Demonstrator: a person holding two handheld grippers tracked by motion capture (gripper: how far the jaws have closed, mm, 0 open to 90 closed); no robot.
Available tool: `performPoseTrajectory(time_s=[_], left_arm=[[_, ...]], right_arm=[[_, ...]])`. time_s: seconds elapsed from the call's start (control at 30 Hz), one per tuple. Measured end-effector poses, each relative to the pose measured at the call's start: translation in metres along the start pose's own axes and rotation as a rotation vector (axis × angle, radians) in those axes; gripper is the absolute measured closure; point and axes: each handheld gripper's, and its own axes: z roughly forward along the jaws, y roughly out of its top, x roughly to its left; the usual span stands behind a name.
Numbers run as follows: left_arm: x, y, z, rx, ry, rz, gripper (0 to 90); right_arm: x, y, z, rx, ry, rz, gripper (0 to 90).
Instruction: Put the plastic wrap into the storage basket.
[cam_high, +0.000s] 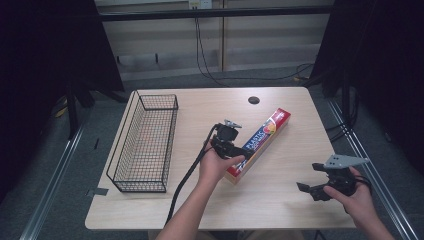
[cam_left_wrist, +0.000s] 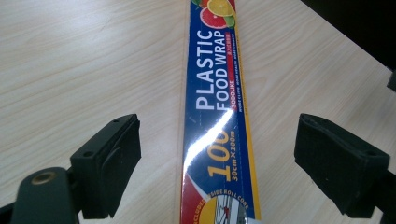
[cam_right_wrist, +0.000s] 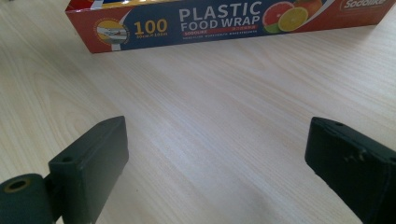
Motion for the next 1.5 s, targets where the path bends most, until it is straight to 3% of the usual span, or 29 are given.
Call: performPoseTrajectory(time_s=[0.37, 0.4, 0.53, 0.7, 0.87, 1.3, 1.47, 1.5], left_arm=[[-0.005, 0.013, 0.013, 0.025, 0.002, -0.004, 22.0], [-0.006, 0.016, 0.014, 0.019, 0.008, 0.018, 23.2], [-0.009, 0.02, 0.02, 0.037, -0.007, 0.027, 24.9], [-0.012, 0.024, 0.03, 0.046, -0.023, 0.022, 25.2], [-0.012, 0.028, 0.038, 0.073, -0.012, 0.016, 26.1], [-0.011, 0.039, 0.057, 0.093, -0.011, 0.012, 27.2], [-0.011, 0.041, 0.063, 0.093, -0.001, -0.008, 27.3], [-0.01, 0.041, 0.063, 0.1, -0.002, 0.004, 27.4]], right_arm=[[-0.001, 0.001, 0.0, -0.002, 0.001, 0.002, 6.3], [-0.001, 0.001, 0.0, -0.003, -0.002, 0.003, 6.3], [-0.001, 0.001, 0.0, -0.001, -0.001, 0.01, 6.4], [-0.002, 0.001, -0.001, -0.005, -0.002, 0.006, 6.6], [-0.002, 0.001, -0.001, -0.002, -0.004, 0.005, 6.6], [-0.002, 0.001, -0.001, -0.003, -0.002, 0.005, 6.7], [-0.002, 0.001, -0.001, -0.001, 0.001, 0.004, 6.8], [-0.002, 0.001, -0.001, -0.001, 0.001, 0.004, 6.8]])
